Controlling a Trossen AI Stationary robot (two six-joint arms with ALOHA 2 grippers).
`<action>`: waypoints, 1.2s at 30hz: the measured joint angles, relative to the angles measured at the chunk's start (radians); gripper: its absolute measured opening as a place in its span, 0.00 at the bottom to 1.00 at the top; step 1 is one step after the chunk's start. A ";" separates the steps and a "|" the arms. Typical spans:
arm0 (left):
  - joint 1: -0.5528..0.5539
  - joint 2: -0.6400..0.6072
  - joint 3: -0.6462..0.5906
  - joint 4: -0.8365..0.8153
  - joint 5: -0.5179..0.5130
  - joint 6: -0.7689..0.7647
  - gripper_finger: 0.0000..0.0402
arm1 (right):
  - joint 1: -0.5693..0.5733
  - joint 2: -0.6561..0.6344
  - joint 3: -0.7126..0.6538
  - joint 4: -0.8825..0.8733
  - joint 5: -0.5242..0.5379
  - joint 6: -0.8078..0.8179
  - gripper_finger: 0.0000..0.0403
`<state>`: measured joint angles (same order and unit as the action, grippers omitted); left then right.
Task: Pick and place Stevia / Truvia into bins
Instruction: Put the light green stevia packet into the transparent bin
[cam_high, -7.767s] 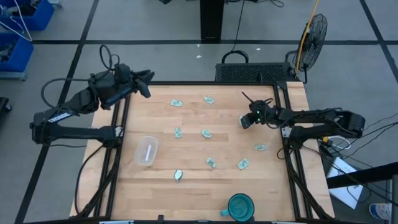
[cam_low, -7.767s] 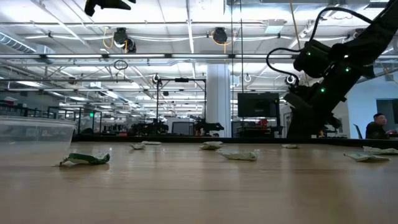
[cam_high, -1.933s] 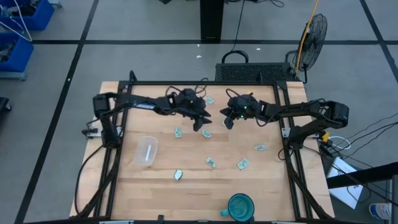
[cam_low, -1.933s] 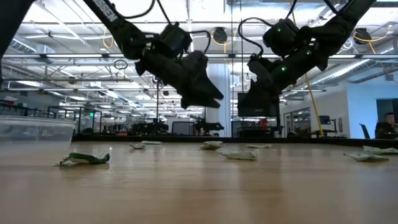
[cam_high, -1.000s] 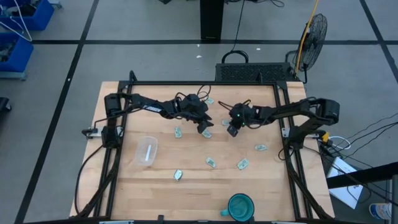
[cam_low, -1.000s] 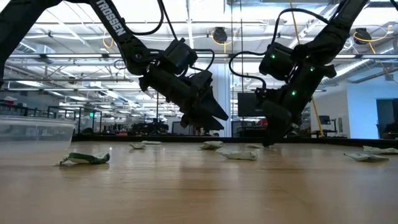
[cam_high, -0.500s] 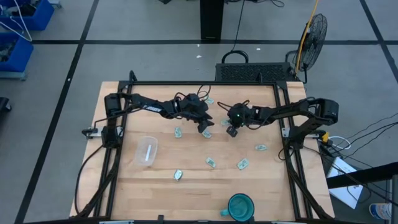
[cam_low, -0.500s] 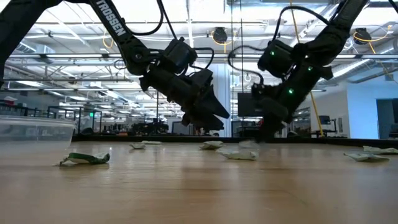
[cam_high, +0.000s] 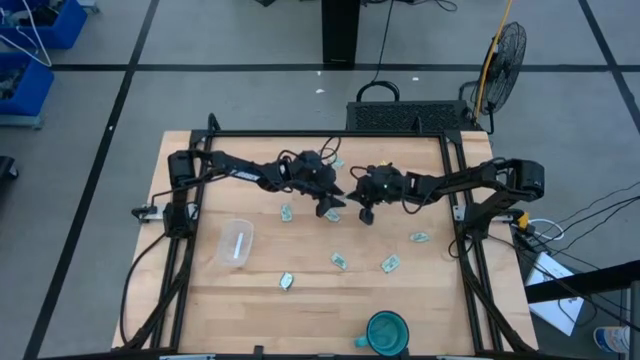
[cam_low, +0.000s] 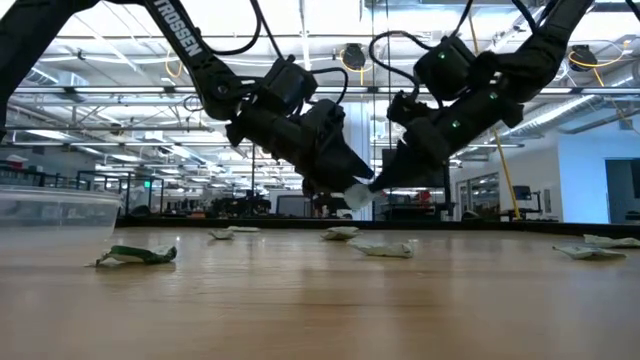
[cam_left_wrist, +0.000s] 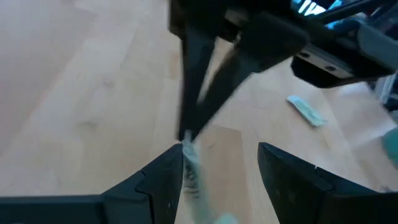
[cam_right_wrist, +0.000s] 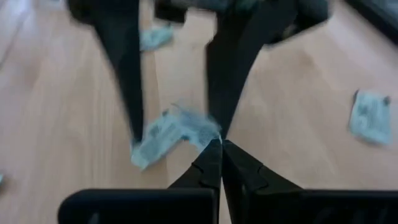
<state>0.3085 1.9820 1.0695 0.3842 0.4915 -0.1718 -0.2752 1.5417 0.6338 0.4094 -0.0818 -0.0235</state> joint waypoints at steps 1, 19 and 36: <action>-0.004 0.000 0.000 -0.005 -0.001 -0.008 0.53 | 0.001 0.000 0.000 0.019 0.000 0.000 0.00; -0.006 0.000 0.000 -0.068 -0.003 -0.070 0.16 | 0.006 0.000 0.000 0.046 -0.067 0.011 0.00; -0.004 -0.031 -0.001 -0.189 0.011 -0.101 0.02 | 0.015 0.000 0.000 0.042 0.034 0.093 0.16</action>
<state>0.3048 1.9506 1.0687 0.1957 0.5024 -0.2730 -0.2600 1.5414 0.6342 0.4517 -0.0476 0.0695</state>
